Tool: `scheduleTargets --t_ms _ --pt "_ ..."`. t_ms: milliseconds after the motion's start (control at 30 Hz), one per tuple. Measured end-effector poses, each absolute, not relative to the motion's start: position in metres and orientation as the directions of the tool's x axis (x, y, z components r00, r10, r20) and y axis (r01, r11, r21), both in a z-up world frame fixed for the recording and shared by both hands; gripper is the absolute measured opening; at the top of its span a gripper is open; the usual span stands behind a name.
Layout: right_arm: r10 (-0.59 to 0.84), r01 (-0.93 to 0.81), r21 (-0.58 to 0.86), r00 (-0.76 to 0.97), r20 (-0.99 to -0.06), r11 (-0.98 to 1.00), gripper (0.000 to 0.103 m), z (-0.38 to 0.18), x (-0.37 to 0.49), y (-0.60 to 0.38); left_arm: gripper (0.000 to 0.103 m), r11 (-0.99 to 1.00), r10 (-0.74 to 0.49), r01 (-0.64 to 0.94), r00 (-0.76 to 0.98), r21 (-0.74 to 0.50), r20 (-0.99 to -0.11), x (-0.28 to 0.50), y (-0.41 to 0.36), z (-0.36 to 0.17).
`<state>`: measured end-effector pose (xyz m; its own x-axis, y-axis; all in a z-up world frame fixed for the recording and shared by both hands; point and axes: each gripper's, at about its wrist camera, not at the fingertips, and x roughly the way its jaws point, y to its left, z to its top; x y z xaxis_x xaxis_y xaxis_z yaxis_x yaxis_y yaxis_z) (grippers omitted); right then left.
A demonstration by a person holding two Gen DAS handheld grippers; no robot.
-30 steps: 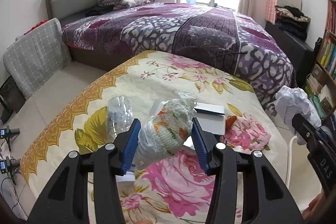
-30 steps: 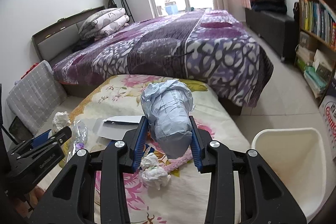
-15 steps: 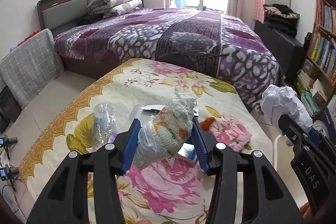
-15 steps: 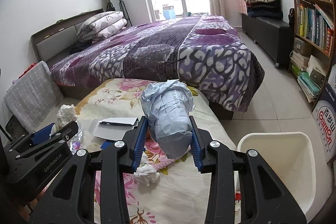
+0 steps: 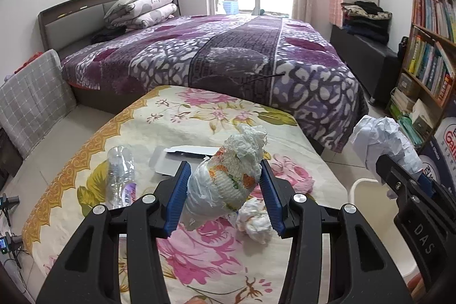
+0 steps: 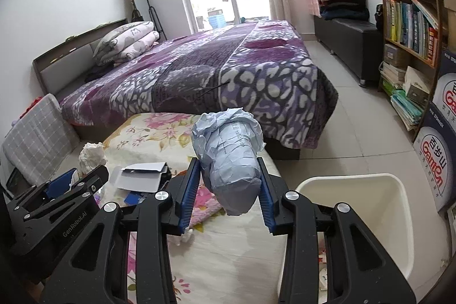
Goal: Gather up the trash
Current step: 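Carry the blue bag to the bin and open the right gripper while the left holds the bundle, then carry the wrapped bundle over the bin and open the left gripper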
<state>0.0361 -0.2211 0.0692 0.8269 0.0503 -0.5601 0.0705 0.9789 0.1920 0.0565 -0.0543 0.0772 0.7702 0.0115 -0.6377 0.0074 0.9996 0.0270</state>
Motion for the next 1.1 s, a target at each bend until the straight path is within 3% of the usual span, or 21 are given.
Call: scheduleTargets --t_ms 667,733,833,1100 --pt "-0.075 0.274 0.223 0.771 -0.633 0.935 0.040 0.065 0.013 -0.309 0.049 0.986 -0.079 0.155 0.756 0.060 -0.650 0.043 -0.126 0.069" --pt "-0.087 0.295 0.227 0.765 -0.638 0.928 0.044 0.065 0.010 -0.318 0.049 0.983 -0.090 0.173 0.753 0.064 -0.652 0.040 -0.133 0.068" --pt "-0.114 0.340 0.240 0.759 -0.641 0.909 0.061 0.065 0.003 -0.334 0.049 0.978 -0.103 0.197 0.748 0.071 -0.656 0.038 -0.143 0.065" --pt "-0.186 0.449 0.275 0.745 -0.641 0.850 0.081 0.066 -0.018 -0.374 0.049 0.962 -0.146 0.265 0.720 0.074 -0.679 0.030 -0.173 0.057"
